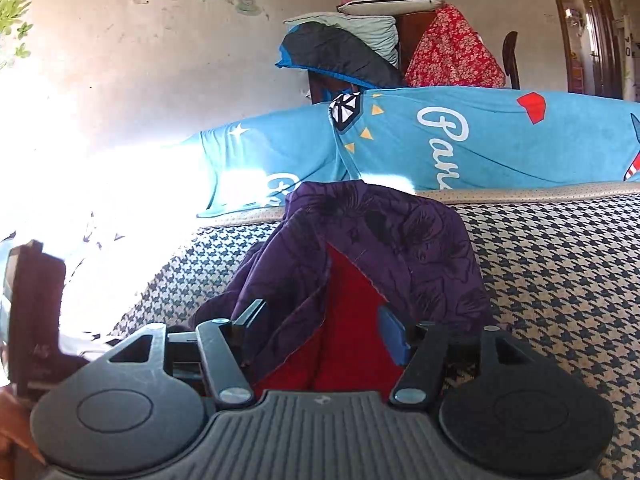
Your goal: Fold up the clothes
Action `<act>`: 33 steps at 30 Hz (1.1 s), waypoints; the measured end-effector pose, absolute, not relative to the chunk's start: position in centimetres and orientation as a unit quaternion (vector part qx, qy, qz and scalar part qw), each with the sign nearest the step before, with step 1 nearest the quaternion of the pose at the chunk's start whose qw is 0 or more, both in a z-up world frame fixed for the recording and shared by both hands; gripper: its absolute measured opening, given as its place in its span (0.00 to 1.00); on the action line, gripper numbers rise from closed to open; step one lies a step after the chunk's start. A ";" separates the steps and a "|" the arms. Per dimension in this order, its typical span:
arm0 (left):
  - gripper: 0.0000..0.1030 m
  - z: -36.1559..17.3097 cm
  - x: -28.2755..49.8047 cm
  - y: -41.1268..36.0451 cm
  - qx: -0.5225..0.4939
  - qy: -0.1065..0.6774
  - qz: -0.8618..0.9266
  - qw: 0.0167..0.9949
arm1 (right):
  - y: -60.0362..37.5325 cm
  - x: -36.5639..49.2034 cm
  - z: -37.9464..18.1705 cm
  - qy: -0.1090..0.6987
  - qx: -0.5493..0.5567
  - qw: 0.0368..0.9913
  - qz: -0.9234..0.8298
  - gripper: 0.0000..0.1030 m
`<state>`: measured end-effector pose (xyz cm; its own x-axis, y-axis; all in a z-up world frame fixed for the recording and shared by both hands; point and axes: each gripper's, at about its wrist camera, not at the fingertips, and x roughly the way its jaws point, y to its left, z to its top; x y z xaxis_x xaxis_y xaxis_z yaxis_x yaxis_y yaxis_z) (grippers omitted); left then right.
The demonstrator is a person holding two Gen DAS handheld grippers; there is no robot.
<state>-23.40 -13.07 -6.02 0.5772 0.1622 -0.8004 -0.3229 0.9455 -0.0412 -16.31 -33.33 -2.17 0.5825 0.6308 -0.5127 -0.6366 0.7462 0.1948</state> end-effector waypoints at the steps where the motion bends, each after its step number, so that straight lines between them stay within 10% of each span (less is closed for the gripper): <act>1: 1.00 -6.0 -23.4 -13.1 -0.091 0.440 0.137 0.883 | -33.1 -15.7 -2.3 0.289 -0.002 0.891 0.351 0.67; 9: 1.00 -5.9 -23.4 -13.1 -0.091 0.441 0.130 0.883 | -31.1 -13.8 -3.7 0.304 -0.006 0.885 0.352 0.75; 14: 1.00 -5.1 -23.7 -12.3 -0.117 0.425 0.127 0.888 | -30.4 -15.1 -4.1 0.289 -0.068 0.885 0.358 0.15; 33: 1.00 -4.1 -23.4 -11.7 -0.158 0.379 0.120 0.904 | -34.9 -23.7 -4.8 0.303 -0.131 0.846 0.419 0.06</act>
